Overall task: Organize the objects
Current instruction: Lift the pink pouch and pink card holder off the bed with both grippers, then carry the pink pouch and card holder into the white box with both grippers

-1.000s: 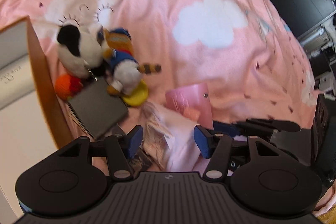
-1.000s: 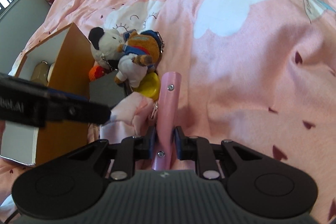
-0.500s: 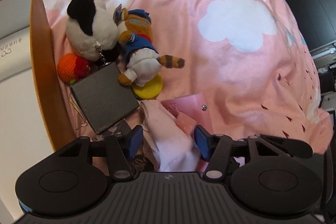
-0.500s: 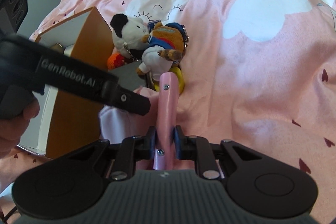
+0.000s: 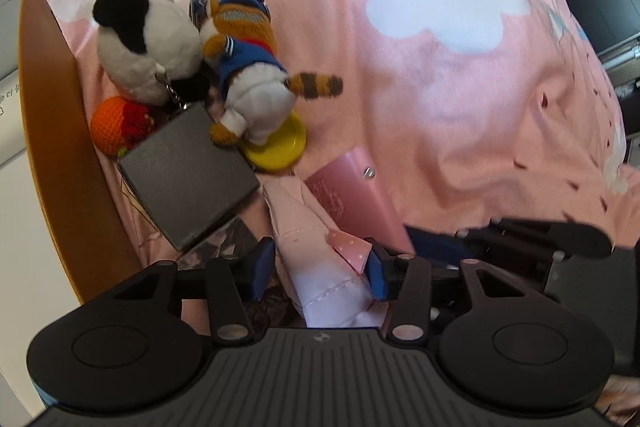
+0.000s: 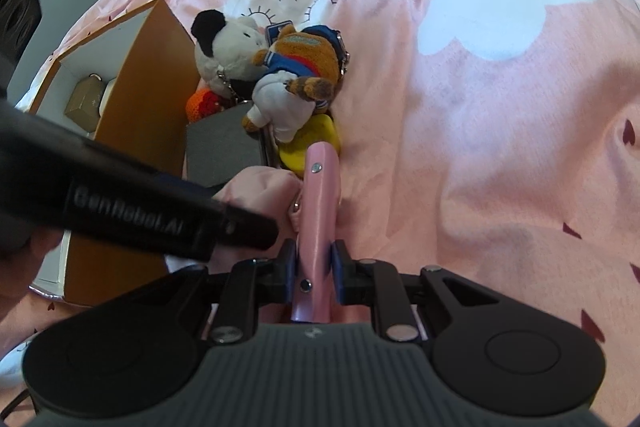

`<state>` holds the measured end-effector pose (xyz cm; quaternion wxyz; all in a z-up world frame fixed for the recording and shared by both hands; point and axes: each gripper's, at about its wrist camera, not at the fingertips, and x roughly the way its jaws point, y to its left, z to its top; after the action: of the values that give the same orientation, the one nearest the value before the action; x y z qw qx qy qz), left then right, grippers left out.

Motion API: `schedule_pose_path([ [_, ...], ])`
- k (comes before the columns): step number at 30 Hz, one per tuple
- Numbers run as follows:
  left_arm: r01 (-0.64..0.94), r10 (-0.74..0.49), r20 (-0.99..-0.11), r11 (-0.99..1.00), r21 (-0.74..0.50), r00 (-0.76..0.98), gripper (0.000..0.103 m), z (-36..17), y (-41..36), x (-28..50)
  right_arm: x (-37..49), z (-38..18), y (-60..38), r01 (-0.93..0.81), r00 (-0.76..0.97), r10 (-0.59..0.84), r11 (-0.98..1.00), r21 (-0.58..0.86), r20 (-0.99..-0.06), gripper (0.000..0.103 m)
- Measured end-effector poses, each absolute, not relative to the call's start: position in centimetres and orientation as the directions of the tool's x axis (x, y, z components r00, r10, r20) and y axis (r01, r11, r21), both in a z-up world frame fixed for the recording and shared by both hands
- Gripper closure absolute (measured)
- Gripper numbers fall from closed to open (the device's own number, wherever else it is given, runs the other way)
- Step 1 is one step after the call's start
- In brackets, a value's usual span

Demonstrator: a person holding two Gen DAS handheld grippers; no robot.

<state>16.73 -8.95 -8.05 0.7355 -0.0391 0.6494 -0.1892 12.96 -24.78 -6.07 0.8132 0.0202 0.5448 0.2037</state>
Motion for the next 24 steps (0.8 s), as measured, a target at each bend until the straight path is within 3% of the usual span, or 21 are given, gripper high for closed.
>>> schedule_pose_path([
  [6, 0.219, -0.346, -0.928, 0.924, -0.312, 0.138, 0.059, -8.1, -8.1, 15.5, 12.8, -5.8, -26.0, -0.268, 0.329, 0.375, 0.917, 0.295, -0.867, 0.084],
  [9, 0.203, -0.355, -0.911, 0.927, -0.315, 0.211, 0.069, -7.2, -7.2, 14.1, 12.6, -5.0, -26.3, -0.263, 0.354, 0.379, 0.918, 0.297, -0.855, 0.084],
  [15, 0.201, -0.351, -0.848, 0.935, -0.293, 0.397, 0.073, -3.3, -6.1, 11.2, 12.0, -2.4, -25.9, -0.301, 0.43, 0.364, 0.921, 0.249, -0.826, 0.085],
  [24, 0.154, -0.305, -0.676, 0.949, -0.275, 0.671, 0.074, 4.3, -1.9, 7.1, 11.0, 3.9, -23.5, -0.39, 0.54, 0.409, 0.896, 0.212, -0.736, 0.085],
])
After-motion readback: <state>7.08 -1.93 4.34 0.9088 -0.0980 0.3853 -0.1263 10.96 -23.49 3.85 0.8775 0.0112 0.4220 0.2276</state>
